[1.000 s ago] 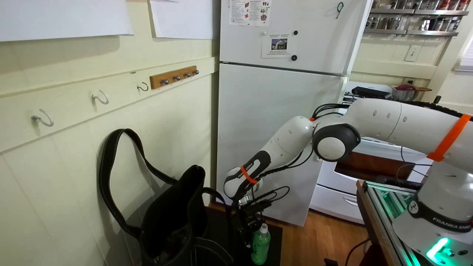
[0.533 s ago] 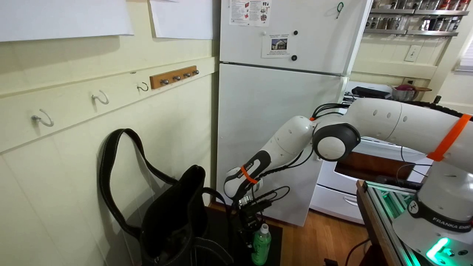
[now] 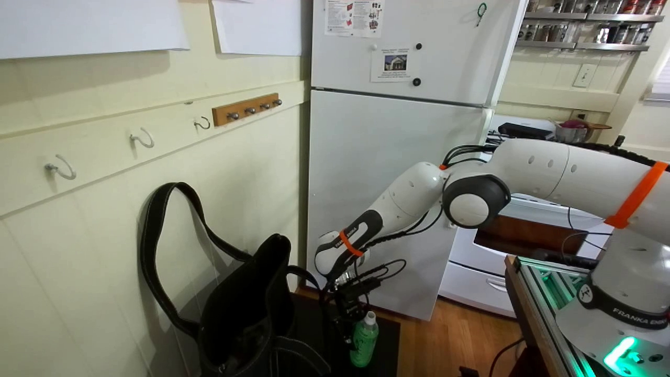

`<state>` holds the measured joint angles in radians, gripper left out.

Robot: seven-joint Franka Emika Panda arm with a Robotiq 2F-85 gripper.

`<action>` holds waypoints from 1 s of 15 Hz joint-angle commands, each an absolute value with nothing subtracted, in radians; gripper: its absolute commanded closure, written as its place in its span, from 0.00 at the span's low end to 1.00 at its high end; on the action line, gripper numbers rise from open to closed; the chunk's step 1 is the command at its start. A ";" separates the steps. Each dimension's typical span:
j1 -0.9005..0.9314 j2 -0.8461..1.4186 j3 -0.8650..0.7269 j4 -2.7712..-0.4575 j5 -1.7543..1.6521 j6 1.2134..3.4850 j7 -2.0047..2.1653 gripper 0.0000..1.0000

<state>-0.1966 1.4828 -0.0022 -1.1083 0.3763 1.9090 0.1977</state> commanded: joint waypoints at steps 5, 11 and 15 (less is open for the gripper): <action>-0.170 1.496 -0.001 -1.021 0.316 2.007 0.174 0.64; -0.130 1.466 -0.001 -1.012 0.295 2.060 0.137 0.64; -0.102 1.374 0.003 -1.118 0.302 2.097 0.100 0.64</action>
